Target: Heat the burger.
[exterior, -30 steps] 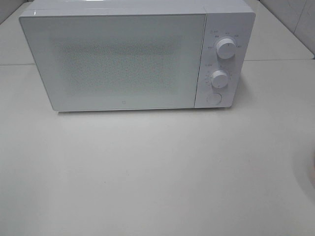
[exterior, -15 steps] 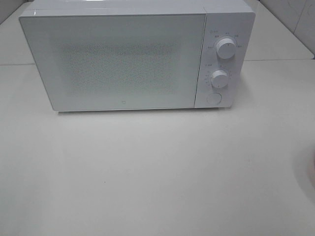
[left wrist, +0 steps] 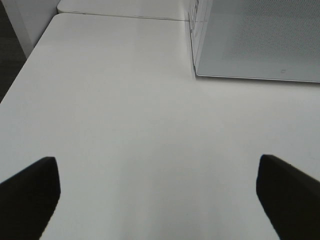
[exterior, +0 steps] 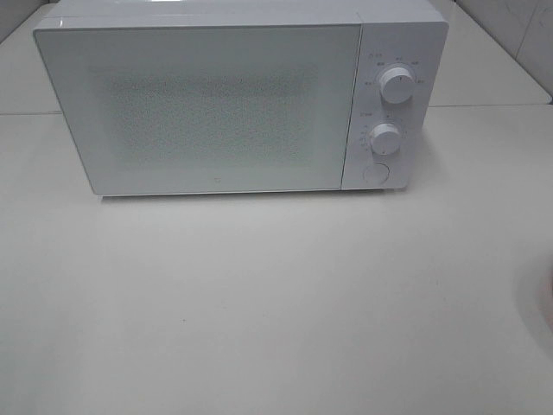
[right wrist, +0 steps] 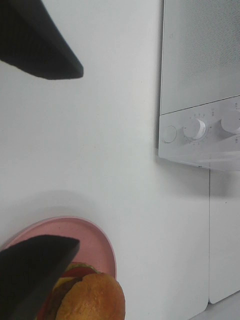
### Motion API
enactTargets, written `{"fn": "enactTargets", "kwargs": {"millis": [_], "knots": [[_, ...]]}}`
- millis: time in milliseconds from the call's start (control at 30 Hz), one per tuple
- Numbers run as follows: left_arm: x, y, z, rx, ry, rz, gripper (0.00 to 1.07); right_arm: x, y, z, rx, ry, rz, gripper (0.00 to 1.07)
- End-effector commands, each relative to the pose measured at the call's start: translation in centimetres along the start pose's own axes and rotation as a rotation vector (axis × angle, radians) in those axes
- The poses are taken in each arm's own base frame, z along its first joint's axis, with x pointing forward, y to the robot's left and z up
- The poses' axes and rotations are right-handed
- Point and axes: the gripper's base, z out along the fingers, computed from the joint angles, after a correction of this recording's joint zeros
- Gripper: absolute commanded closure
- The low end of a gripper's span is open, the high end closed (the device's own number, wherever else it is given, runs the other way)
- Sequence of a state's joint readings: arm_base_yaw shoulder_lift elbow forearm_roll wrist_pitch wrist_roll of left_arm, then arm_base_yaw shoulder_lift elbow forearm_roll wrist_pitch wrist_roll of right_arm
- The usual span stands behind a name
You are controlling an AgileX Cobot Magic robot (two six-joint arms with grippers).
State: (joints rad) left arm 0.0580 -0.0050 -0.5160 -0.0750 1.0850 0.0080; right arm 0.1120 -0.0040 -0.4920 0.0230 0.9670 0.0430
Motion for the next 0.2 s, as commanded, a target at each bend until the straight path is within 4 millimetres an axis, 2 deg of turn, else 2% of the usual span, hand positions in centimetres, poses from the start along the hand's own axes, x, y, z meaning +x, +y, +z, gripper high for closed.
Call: {"fn": "enactTargets", "kwargs": {"millis": [33,200], "knots": [[-0.03,0.02,-0.23,-0.005,-0.031,-0.006,0.06,0.19,0.0,-0.35,0.004,-0.037,0.008,0.32],[-0.03,0.02,-0.23,-0.005,-0.031,-0.006,0.06,0.19,0.0,-0.35,0.004,-0.037,0.008,0.32]]}}
